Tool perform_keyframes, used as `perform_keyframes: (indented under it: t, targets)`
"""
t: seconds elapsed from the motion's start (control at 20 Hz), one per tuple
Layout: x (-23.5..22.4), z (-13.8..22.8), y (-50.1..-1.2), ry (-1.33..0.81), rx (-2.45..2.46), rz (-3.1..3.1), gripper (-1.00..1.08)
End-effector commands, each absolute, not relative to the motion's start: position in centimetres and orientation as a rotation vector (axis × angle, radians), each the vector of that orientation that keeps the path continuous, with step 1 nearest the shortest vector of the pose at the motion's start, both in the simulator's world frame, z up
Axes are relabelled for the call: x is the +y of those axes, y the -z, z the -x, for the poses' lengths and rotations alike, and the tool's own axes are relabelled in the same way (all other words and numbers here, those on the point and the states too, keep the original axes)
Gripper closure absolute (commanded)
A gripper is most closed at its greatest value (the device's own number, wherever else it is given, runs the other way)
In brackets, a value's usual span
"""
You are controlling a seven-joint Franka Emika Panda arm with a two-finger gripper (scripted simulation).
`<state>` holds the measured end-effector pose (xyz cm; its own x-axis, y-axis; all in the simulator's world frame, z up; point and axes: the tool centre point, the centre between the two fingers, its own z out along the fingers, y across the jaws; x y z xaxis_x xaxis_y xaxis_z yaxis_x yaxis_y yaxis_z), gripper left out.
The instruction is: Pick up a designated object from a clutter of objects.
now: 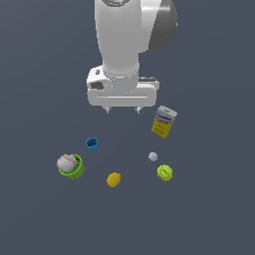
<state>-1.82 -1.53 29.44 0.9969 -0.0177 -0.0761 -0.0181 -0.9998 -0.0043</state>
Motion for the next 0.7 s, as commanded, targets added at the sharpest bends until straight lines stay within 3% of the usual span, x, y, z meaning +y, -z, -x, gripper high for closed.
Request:
perform_keyframes:
  t: [0.0, 0.65]
  targets:
    - [-1.53, 1.82, -29.44, -0.119, 0.028, 3.134, -0.92]
    - [-1.47, 1.87, -30.01, -0.115, -0.051, 3.160, -0.92]
